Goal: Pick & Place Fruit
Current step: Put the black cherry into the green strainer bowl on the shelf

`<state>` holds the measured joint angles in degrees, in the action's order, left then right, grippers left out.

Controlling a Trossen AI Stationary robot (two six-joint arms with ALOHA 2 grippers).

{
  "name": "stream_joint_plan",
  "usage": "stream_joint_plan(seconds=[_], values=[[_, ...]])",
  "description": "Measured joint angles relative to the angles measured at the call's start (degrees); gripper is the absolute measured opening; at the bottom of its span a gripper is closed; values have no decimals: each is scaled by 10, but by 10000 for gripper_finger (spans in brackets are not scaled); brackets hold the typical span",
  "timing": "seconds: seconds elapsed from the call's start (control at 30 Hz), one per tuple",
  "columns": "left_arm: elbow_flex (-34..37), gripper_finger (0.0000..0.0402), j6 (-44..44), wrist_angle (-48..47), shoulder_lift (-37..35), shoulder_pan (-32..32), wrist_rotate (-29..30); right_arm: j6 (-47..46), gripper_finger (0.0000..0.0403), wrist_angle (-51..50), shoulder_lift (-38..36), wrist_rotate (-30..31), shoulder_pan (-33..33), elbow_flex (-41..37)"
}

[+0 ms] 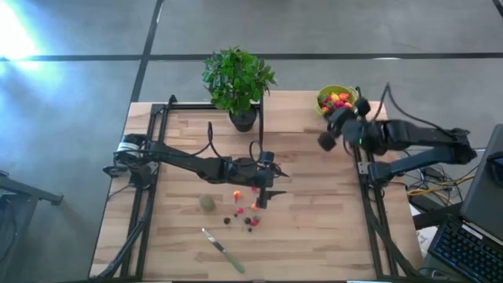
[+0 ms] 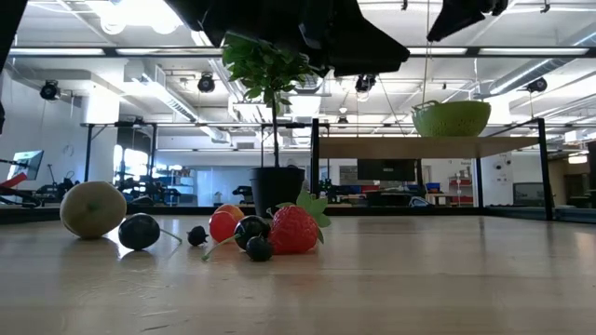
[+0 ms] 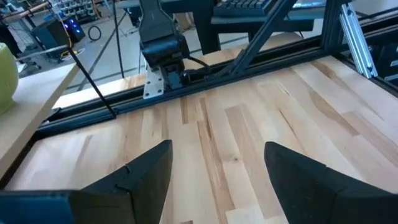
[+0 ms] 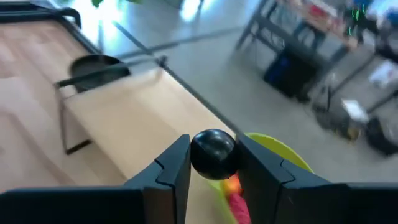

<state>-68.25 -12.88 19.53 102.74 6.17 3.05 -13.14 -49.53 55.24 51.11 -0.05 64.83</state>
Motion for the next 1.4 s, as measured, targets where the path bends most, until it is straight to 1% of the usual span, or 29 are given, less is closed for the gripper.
stream_joint_plan(seconds=[0.2, 0.4, 0.5, 0.57, 0.8, 1.07, 1.2, 1.4], values=[[2, 259, 0, 1, 0, 0, 0, 15, 105, -14, 0, -135, -152, 39], [2, 259, 13, -2, 0, 0, 0, 29, 106, -15, 4, -202, -267, 28], [2, 259, 14, -3, 0, 0, 0, 33, 106, -15, 4, -238, -311, 15], [2, 259, 14, -3, 0, 0, 0, 34, 106, -11, 4, -251, -331, 5], [2, 259, 14, -3, 0, 0, 0, 63, 107, 29, 4, -261, -368, -38], [2, 259, 13, -3, 0, 0, 0, 83, 107, 83, 4, -262, -372, -67], [2, 259, 13, -4, 0, 0, 0, 88, 108, 84, 4, -256, -372, -73], [2, 259, 14, -4, 0, 0, 0, 88, 131, 85, 4, -255, -371, -74]])
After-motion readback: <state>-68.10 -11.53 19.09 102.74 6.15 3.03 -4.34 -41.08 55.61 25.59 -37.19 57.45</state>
